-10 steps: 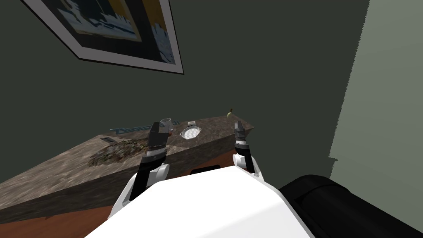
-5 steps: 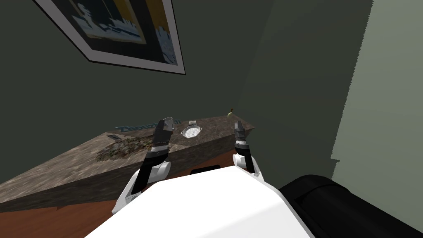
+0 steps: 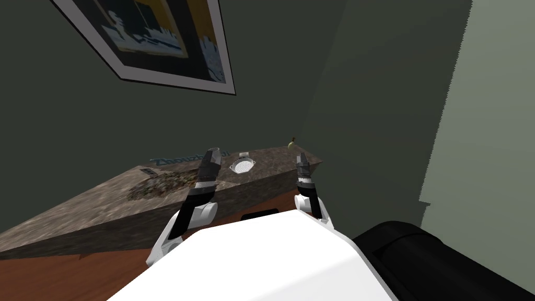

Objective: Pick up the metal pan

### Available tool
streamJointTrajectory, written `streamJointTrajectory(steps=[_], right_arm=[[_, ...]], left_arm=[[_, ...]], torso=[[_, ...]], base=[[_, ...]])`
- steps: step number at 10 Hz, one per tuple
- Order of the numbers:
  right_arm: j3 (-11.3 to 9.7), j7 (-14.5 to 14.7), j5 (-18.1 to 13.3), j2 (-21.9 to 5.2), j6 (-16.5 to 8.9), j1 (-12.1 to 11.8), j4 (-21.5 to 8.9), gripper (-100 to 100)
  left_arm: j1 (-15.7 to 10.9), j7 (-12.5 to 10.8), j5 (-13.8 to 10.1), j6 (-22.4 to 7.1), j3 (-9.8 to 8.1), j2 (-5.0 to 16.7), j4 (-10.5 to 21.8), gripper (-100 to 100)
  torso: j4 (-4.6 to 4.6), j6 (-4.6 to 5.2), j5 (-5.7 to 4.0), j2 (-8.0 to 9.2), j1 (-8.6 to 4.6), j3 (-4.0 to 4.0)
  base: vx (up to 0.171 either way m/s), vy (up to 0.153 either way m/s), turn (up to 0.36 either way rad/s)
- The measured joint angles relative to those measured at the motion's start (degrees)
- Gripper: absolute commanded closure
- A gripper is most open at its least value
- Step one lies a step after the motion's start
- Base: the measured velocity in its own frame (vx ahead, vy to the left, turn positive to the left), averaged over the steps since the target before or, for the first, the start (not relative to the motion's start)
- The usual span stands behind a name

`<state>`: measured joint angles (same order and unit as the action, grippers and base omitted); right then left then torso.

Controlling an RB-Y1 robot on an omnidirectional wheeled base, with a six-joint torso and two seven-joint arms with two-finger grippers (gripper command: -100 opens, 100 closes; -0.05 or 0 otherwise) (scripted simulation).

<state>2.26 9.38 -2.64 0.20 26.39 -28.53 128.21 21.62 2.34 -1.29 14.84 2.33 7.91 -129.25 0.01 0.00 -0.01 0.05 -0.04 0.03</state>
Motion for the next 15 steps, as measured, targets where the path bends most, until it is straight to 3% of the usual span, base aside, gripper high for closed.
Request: streamJointTrajectory(steps=[11, 15], right_arm=[[0.0, 0.0, 0.0, 0.0, 0.0, 0.0, 0.0, 0], [0.0, 0.0, 0.0, 0.0, 0.0, 0.0, 0.0, 0]], left_arm=[[-4.6, 1.2, -4.9, -16.3, 2.38, 0.1, -0.5, -100], [-6.4, 0.8, -6.9, -22.3, 2.44, 1.1, -0.1, -100]], torso=[[-0.01, 0.0, -0.01, -0.04, -0.03, -0.02], [-0.01, 0.0, -0.01, -0.06, -0.05, -0.03]], base=[[-0.013, -0.015, 0.026], [-0.004, -0.024, 0.024]])
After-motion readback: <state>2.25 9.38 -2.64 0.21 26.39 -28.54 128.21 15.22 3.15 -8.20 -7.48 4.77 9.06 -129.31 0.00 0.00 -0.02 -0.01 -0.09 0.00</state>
